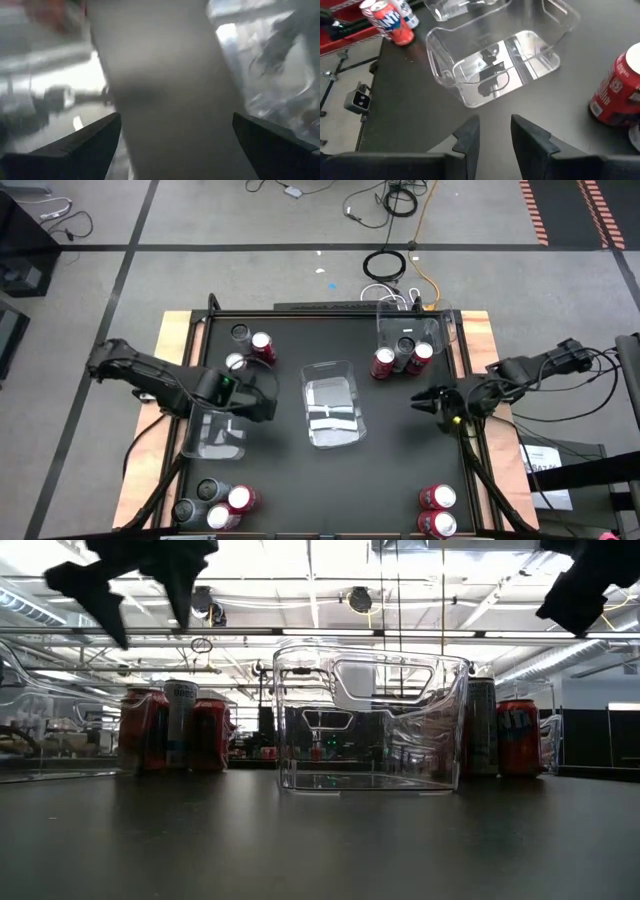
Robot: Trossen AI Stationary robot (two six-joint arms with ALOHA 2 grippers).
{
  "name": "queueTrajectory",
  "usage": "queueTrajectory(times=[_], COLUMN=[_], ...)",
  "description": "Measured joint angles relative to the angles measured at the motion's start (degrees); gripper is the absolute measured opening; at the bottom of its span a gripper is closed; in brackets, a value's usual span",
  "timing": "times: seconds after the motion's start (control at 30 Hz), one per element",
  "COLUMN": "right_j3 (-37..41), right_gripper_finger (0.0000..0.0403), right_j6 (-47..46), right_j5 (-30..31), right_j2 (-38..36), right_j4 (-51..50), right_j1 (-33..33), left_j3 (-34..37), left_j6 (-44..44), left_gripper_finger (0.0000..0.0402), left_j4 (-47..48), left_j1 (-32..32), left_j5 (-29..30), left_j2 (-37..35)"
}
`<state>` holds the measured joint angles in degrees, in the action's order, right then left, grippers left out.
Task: Sort soda cans
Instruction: Move the bottom left transparent bin to the left of the bottom right transparent bin
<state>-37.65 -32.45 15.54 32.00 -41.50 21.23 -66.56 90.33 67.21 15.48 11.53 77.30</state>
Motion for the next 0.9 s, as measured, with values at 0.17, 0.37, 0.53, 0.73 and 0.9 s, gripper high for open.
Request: queueTrajectory(times=[0.17, 0.37, 0.53, 0.73, 0.9], right_j3=[0.00, -0.01, -0.02, -0.02, -0.02], right_gripper_finger=[0.0100, 0.0100, 0.0100, 0.0100, 0.0100], right_j6=[0.46, 0.94, 1.66, 2.10, 2.12], right_j5=[-1.06, -2.23, -2.44, -2.44, -2.42], right_j2=[-2.52, -2.97, -2.92, -2.92, -2.92], right_j4=[-1.72, -2.44, -3.36, -3.69, -3.87], right_j1=[0.00, 0.00, 0.00, 0.00, 0.00], left_j3=[0.40, 0.47, 0.47, 0.47, 0.47], left_j6=[2.39, 3.83, 3.72, 3.39, 3.44], left_gripper_finger=[0.0390, 0.0390, 0.0390, 0.0361, 0.0318], left_j4=[0.65, 3.79, 6.20, 5.10, 4.72], left_j1=[1.27, 1.21, 1.21, 1.13, 1.12], left_j5=[-1.55, -1.03, -0.92, -1.10, -2.17], left_j2=[3.53, 6.63, 9.31, 12.52, 15.01])
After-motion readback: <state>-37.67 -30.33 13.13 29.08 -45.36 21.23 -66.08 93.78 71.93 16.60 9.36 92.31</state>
